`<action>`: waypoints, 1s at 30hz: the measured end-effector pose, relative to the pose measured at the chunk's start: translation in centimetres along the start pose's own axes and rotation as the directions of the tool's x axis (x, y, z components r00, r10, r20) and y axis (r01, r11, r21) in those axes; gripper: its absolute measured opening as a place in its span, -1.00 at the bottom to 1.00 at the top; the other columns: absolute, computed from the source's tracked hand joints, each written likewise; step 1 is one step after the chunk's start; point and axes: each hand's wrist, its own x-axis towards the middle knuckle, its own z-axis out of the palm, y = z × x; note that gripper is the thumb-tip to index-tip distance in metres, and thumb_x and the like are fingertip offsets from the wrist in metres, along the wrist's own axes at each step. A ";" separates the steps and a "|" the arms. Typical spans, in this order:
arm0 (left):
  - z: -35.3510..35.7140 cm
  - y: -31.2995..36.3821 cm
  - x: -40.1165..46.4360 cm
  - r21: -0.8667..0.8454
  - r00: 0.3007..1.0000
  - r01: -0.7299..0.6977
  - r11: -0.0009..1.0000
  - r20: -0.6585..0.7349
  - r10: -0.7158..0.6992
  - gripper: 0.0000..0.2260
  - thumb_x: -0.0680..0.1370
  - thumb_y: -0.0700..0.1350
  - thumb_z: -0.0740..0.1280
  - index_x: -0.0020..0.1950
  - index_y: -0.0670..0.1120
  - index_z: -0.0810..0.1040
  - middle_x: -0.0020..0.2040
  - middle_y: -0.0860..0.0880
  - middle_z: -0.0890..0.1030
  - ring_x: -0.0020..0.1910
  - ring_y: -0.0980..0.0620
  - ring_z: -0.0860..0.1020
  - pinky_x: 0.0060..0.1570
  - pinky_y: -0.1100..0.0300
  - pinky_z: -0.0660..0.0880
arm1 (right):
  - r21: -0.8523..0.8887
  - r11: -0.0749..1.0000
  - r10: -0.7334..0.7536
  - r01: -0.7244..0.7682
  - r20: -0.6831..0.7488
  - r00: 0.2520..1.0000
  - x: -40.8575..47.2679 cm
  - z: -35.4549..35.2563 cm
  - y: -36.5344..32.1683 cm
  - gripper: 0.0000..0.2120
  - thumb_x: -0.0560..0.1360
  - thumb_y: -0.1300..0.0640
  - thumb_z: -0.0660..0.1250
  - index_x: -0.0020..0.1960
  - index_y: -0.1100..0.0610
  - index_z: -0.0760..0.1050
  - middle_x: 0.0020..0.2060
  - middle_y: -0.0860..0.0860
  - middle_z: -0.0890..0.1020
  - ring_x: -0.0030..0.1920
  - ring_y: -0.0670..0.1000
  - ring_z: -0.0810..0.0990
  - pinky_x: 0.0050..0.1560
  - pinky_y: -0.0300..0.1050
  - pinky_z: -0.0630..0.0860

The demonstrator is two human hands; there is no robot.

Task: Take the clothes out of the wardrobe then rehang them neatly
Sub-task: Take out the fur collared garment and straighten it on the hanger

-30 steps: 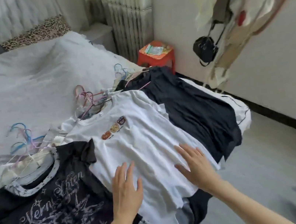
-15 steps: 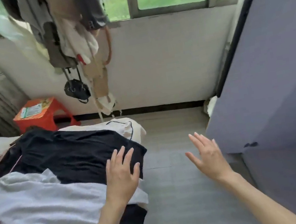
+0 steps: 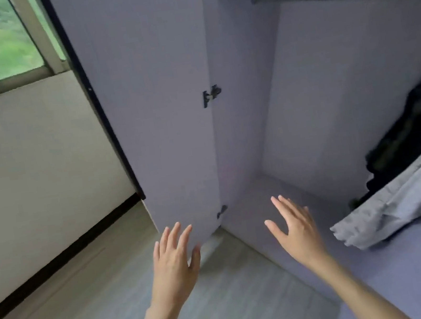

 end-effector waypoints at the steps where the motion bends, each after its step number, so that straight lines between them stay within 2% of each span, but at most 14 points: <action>1: 0.4 0.3 1.9 0.011 0.998 -0.055 0.998 0.027 0.054 -0.54 0.52 0.10 0.05 0.28 -0.08 0.50 0.29 -0.14 0.50 0.30 -0.24 0.42 0.19 -0.18 0.37 | -0.013 0.999 0.044 -0.045 -0.043 0.998 0.5 -0.7 0.9 -0.36 0.46 -0.23 0.11 0.43 0.09 0.28 0.43 0.05 0.30 0.45 0.06 0.23 0.44 0.06 0.01; 3: 1.1 1.0 5.3 0.013 0.985 -0.150 0.989 0.087 0.148 -0.54 0.51 0.09 0.06 0.26 -0.08 0.51 0.27 -0.14 0.51 0.27 -0.24 0.45 0.15 -0.18 0.42 | -0.022 0.991 0.130 -0.134 -0.114 0.985 1.5 -1.9 2.3 -0.38 0.49 -0.22 0.15 0.42 0.11 0.30 0.41 0.07 0.33 0.43 0.08 0.27 0.43 0.09 0.05; 5: 1.7 2.0 8.2 0.006 0.962 -0.242 0.970 0.134 0.239 -0.55 0.51 0.08 0.06 0.26 -0.07 0.52 0.27 -0.13 0.52 0.26 -0.23 0.46 0.14 -0.15 0.43 | -0.013 0.977 0.207 -0.212 -0.156 0.966 2.0 -2.9 3.6 -0.47 0.53 -0.07 0.25 0.43 0.12 0.28 0.42 0.07 0.32 0.44 0.07 0.26 0.44 0.08 0.04; 10: 3.9 4.9 14.2 -0.061 0.875 -0.419 0.906 0.241 0.421 -0.55 0.51 0.08 0.04 0.26 -0.06 0.52 0.27 -0.11 0.52 0.26 -0.22 0.47 0.15 -0.11 0.43 | 0.017 0.929 0.354 -0.369 -0.326 0.877 2.5 -5.1 6.1 -0.50 0.52 0.06 0.30 0.42 0.16 0.30 0.38 0.10 0.37 0.40 0.12 0.30 0.39 0.17 0.20; 16: 5.7 13.5 20.4 -0.205 0.767 -0.566 0.799 0.226 0.601 -0.37 0.47 0.20 -0.11 0.40 -0.06 0.38 0.42 -0.11 0.34 0.44 -0.16 0.24 0.36 -0.03 0.18 | 0.024 0.877 0.437 -0.481 -0.458 0.774 3.1 -9.1 9.4 -0.54 0.55 0.09 0.26 0.41 0.18 0.31 0.37 0.09 0.39 0.39 0.11 0.31 0.39 0.09 0.23; 19: 7.2 18.1 22.0 -0.249 0.707 -0.625 0.740 0.221 0.672 -0.43 0.50 0.16 -0.05 0.37 -0.08 0.42 0.38 -0.12 0.40 0.39 -0.19 0.32 0.32 -0.03 0.23 | 0.027 0.861 0.446 -0.508 -0.520 0.728 3.9 -11.2 11.0 -0.55 0.55 0.16 0.25 0.41 0.18 0.31 0.36 0.11 0.39 0.38 0.13 0.31 0.39 0.04 0.23; 21: 8.6 20.7 22.4 -0.273 0.654 -0.665 0.696 0.237 0.718 -0.48 0.52 0.12 0.00 0.33 -0.09 0.46 0.34 -0.13 0.45 0.35 -0.20 0.38 0.27 -0.07 0.29 | 0.043 0.846 0.466 -0.532 -0.544 0.698 4.6 -12.3 12.5 -0.57 0.57 0.22 0.21 0.42 0.18 0.29 0.39 0.12 0.35 0.43 0.12 0.24 0.44 0.08 0.15; 23: 10.1 23.2 22.9 -0.293 0.606 -0.696 0.655 0.249 0.755 -0.48 0.52 0.13 -0.03 0.35 -0.08 0.43 0.37 -0.11 0.42 0.38 -0.16 0.34 0.30 -0.05 0.27 | 0.028 0.838 0.445 -0.545 -0.612 0.654 5.5 -13.6 14.5 -0.60 0.57 0.28 0.17 0.41 0.19 0.30 0.40 0.14 0.33 0.46 0.12 0.19 0.47 0.11 0.05; 26: 12.1 27.5 24.4 -0.307 0.572 -0.720 0.623 0.247 0.783 -0.42 0.51 0.17 -0.11 0.41 -0.04 0.35 0.43 -0.06 0.32 0.44 -0.12 0.24 0.36 -0.01 0.21 | 0.010 0.833 0.406 -0.554 -0.691 0.598 7.6 -16.3 18.0 -0.62 0.59 0.28 0.12 0.40 0.20 0.33 0.42 0.14 0.31 0.48 0.11 0.14 0.48 0.05 -0.02; 30: 13.2 35.2 27.3 -0.324 0.535 -0.744 0.584 0.233 0.812 -0.53 0.57 0.08 -0.03 0.45 -0.01 0.26 0.46 -0.01 0.26 0.46 -0.05 0.16 0.37 0.06 0.19 | -0.096 0.848 0.299 -0.521 -0.724 0.621 11.6 -21.3 22.4 -0.60 0.61 0.17 0.01 0.43 0.18 0.27 0.46 0.10 0.24 0.50 0.07 0.06 0.48 -0.06 -0.09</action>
